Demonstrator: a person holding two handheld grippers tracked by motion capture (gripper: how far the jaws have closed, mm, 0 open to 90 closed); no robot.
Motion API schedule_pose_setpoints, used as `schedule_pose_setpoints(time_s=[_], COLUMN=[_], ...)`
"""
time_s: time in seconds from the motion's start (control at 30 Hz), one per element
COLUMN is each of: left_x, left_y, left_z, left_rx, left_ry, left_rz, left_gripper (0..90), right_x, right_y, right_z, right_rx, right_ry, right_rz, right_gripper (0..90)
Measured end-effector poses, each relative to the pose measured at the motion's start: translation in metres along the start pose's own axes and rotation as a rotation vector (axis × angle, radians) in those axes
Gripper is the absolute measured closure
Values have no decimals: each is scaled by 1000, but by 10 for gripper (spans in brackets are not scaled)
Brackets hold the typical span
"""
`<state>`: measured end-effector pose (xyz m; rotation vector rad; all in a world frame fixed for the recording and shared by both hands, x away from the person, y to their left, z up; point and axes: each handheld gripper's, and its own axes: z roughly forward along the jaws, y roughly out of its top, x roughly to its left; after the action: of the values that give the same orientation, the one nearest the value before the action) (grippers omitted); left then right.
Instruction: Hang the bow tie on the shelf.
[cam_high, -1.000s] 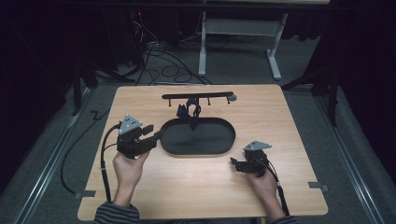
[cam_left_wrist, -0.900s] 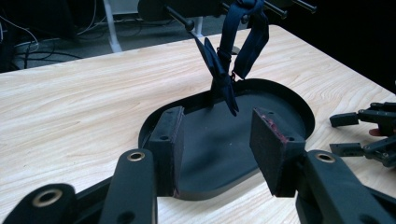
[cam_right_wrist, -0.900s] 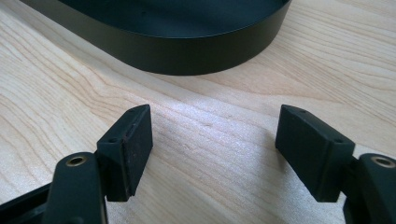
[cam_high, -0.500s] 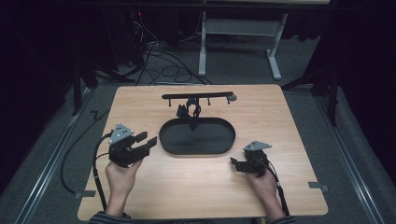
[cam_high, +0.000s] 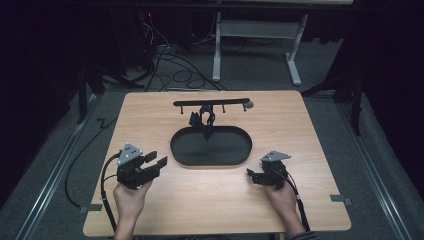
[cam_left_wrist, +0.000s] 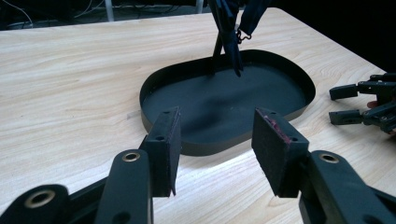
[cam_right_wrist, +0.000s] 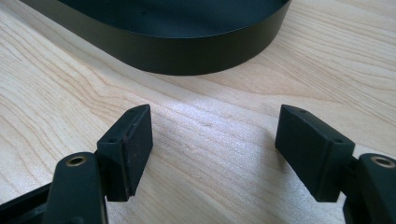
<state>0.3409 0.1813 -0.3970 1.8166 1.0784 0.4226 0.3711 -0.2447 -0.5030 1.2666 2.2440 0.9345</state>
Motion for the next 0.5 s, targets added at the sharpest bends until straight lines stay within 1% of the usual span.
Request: schedule_pose_setpoints(time_s=[0.17,0.5], left_x=[1,2], left_y=[-6,-21], left_z=[-2,1], left_rx=[2,25], left_ry=[0,10], left_rz=[-9,-26], left_gripper=[525,521], right_x=[0,0], right_y=[0,0], right_z=[0,0], right_rx=[0,0], right_ry=[0,0], right_rz=[0,0], right_gripper=[289,289])
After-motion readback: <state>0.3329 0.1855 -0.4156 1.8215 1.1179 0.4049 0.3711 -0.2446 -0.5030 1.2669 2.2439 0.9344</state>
